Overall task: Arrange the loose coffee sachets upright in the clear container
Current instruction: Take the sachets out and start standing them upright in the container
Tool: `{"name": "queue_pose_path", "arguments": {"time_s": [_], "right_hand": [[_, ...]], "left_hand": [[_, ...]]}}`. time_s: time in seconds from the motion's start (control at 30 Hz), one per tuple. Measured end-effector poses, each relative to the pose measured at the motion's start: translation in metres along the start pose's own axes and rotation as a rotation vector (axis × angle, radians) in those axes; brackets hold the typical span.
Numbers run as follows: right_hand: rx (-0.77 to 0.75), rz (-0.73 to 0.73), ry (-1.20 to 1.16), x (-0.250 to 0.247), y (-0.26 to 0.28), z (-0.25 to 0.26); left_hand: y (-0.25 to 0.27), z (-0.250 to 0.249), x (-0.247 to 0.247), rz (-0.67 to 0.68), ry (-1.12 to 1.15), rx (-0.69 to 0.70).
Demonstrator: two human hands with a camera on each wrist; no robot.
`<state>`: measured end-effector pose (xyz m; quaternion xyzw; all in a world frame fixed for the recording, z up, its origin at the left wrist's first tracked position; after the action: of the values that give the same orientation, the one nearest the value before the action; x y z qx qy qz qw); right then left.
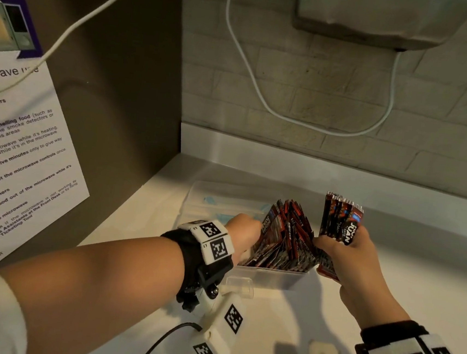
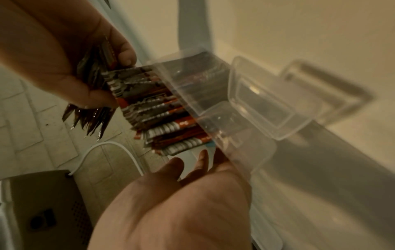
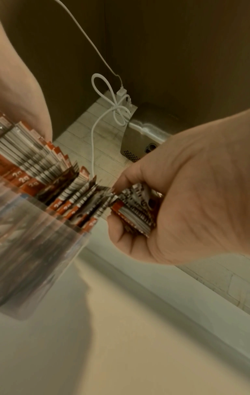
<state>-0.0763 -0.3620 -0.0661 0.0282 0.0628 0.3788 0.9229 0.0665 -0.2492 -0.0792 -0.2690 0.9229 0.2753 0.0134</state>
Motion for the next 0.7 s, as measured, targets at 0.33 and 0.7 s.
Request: {"name": "queue_pose_path", "arguments": {"time_s": [0.33, 0.7], "right_hand": [[0.002, -0.006, 0.004, -0.002, -0.001, 0.002], [0.013, -0.02, 0.005, -0.002, 0.0, 0.005]], "left_hand": [[0.002, -0.012, 0.011, 0.242, 0.221, -0.141], [0.01, -0.015, 0.007, 0.177, 0.136, -0.136]]}}
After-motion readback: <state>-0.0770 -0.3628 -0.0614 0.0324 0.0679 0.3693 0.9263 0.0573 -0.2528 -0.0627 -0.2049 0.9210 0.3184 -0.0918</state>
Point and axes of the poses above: each hand's wrist, its own y-axis away from the middle knuckle, its own x-axis out of the palm, z = x × y, the point moved 3 cm from there along -y, towards the middle knuckle, and after that the axes turned 12 degrees about z, right-handed, at the moved point
